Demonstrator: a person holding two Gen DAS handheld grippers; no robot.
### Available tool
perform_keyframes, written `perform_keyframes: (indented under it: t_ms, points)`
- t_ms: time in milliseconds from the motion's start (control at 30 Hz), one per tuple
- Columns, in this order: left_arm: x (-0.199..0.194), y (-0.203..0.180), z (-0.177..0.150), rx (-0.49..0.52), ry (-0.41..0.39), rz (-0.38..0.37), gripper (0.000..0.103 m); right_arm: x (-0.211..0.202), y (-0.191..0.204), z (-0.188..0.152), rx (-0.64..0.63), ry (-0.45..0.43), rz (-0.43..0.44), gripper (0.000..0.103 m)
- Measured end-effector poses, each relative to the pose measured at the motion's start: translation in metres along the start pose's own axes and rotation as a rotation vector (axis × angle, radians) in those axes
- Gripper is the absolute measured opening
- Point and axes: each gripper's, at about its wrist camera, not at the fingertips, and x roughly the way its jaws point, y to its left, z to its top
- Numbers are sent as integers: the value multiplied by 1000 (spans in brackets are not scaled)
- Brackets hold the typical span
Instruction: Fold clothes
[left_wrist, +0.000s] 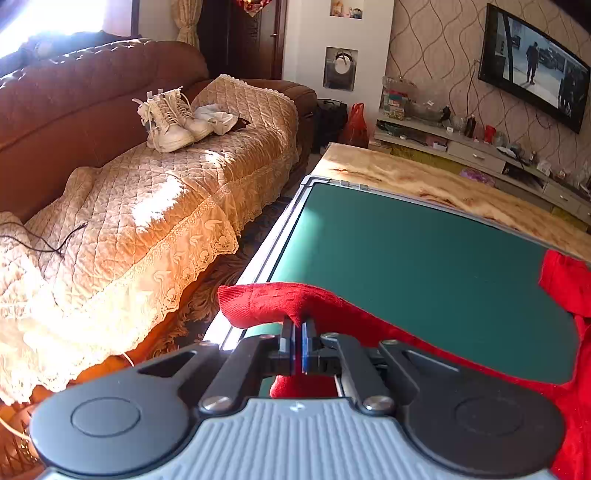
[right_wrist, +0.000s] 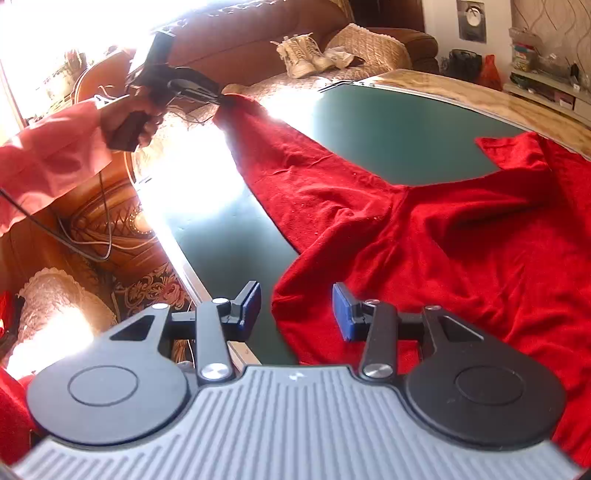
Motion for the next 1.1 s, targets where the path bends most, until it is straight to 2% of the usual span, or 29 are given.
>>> perform_keyframes:
  t_ms: [167,200,333,367,433,467,567,600,633,700,833,933,1000,1067,1100]
  points:
    - [40,-22,14,78,14,26,6,15,19,5,-97,25,-2,50]
    - [45,-25,14,65,13,24,11,20,22,5,-103,34,6,50]
    - [65,-32,9,-2,36,5,16,33,14,3,-35,80,87,50]
    - [66,-33,5,-7,38,9,24,30,10,5,-29,67,77,50]
    - [62,-37,-4,-17,32,9,30,21,-8,17,-17,16,14,50]
    - [60,-38,-10,-26,25,-16,33,16,-19,25,-10,-13,-30,50]
    - [57,-50,-29,-6,16,-127,50,12,-74,61,-1,-92,-236,50]
    - [59,-56,-36,18,26,-130,50,15,-97,75,0,-112,-310,50]
    - [62,-62,-41,39,34,-123,50,22,-120,90,-6,-100,-360,50]
    - [65,-67,-47,35,30,-109,49,47,-161,126,-25,-63,-393,50]
    - [65,-70,-51,-3,5,-105,49,120,-212,180,-15,83,-320,50]
    - [57,-66,-49,-23,-27,-64,49,166,-231,191,10,179,-363,50]
    - [54,-57,-50,-51,-29,-58,49,174,-234,191,20,176,-376,50]
    - [53,-49,-53,-75,-24,-64,49,175,-243,192,97,191,-339,43]
    - [54,-46,-55,-82,-16,-70,50,174,-247,194,118,194,-353,29]
